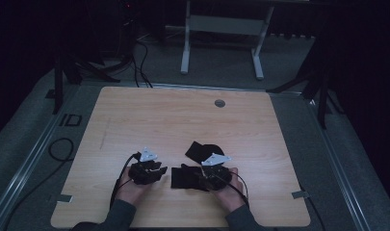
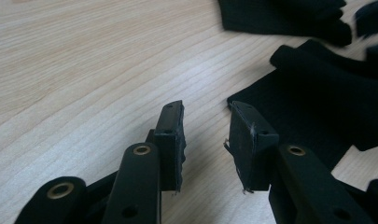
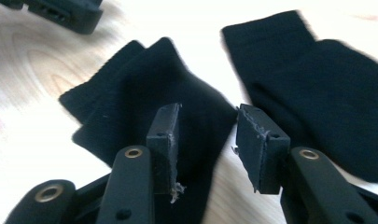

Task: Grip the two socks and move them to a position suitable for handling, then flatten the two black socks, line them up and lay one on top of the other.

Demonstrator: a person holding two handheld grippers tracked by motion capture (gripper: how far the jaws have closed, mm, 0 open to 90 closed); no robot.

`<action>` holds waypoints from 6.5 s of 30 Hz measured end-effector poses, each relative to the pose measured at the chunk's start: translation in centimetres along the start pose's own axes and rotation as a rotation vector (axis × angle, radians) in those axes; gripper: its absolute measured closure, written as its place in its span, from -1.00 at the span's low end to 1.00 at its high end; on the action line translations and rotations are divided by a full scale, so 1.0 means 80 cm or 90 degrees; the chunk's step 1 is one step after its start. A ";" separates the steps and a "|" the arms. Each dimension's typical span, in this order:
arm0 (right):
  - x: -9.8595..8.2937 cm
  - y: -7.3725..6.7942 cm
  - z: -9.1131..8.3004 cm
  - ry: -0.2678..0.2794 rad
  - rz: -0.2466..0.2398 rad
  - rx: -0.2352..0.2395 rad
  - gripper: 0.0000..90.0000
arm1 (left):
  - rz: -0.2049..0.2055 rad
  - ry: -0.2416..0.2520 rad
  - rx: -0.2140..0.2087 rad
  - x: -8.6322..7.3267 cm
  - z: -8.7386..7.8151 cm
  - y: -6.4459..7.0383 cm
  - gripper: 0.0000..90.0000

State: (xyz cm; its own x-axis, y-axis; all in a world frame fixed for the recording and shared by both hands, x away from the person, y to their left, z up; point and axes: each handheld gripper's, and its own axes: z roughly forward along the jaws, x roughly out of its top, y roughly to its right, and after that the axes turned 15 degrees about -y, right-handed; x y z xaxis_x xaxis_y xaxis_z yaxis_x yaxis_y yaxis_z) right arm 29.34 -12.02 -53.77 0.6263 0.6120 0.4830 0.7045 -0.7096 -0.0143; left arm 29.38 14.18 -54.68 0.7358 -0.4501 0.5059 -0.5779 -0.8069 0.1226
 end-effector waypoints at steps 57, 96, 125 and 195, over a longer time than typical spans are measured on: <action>-0.038 0.038 -0.027 -0.020 0.089 0.078 0.94 | 0.096 -0.056 0.010 -0.002 0.015 0.049 0.89; -0.102 0.099 -0.062 -0.067 0.119 0.059 0.56 | 0.106 -0.019 -0.074 -0.014 -0.003 0.027 0.51; -0.032 0.101 -0.050 0.012 0.061 -0.030 0.37 | 0.061 0.032 -0.034 -0.014 -0.010 0.013 0.36; 0.061 0.038 0.035 -0.104 0.022 0.001 0.89 | 0.049 0.010 0.092 0.022 0.035 0.011 1.00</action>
State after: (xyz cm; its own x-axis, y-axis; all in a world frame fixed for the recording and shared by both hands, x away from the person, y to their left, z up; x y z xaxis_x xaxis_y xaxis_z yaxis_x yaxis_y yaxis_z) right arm 35.46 -10.25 -53.91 0.6964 0.6356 0.3332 0.6818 -0.7309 -0.0306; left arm 31.14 11.62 -56.07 0.6852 -0.5077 0.5222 -0.5746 -0.8174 -0.0408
